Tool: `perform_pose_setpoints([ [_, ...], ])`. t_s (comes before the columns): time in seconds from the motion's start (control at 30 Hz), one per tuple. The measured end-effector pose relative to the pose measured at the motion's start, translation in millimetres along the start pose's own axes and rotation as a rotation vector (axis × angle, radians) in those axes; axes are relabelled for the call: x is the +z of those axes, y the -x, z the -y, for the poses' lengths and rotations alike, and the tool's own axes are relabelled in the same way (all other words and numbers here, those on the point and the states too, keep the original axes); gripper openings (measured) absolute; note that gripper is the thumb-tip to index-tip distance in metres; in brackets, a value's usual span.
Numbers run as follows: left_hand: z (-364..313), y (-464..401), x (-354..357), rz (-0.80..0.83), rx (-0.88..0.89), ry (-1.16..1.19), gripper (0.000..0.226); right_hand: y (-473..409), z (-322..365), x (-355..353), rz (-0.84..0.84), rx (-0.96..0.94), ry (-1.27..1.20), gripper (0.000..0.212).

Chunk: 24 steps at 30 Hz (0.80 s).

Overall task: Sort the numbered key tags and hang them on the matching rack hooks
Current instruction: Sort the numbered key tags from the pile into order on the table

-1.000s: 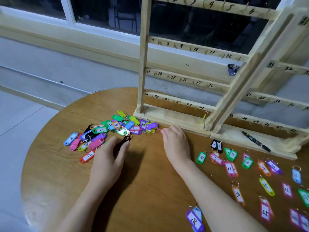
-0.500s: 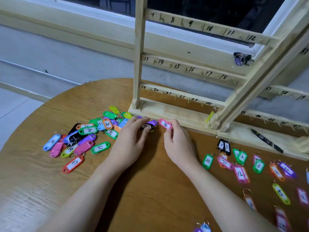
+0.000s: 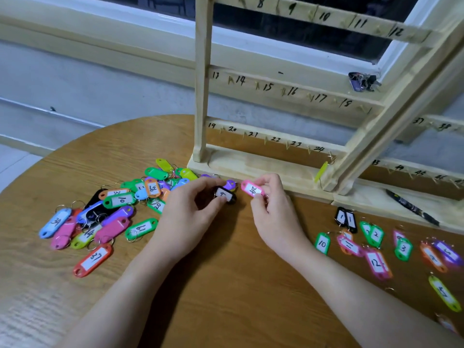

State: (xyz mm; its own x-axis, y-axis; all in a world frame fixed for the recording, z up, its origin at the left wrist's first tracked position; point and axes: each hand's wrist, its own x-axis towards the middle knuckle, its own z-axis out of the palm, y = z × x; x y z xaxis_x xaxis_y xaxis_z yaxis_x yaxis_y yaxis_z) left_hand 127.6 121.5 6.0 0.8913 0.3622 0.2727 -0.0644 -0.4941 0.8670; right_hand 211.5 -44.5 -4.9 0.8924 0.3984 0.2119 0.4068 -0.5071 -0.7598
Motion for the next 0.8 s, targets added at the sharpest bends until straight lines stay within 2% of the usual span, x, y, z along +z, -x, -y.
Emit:
perform_pose_setpoints([
  [0.13, 2.7, -2.3, 1.6, -0.011, -0.028, 0.01, 0.028, -2.7, 1.1, -0.8, -0.025, -0.02, -0.018, 0.018],
  [0.33, 2.0, -2.0, 2.3, -0.006, -0.053, 0.066, 0.008, -4.0, 0.7, -2.6, -0.03, -0.057, -0.011, 0.029],
  [0.8, -4.7, 0.3, -1.9, 0.068, -0.019, -0.06, 0.027, -1.4, -1.6, -7.7, 0.09, -0.13, 0.02, 0.033],
])
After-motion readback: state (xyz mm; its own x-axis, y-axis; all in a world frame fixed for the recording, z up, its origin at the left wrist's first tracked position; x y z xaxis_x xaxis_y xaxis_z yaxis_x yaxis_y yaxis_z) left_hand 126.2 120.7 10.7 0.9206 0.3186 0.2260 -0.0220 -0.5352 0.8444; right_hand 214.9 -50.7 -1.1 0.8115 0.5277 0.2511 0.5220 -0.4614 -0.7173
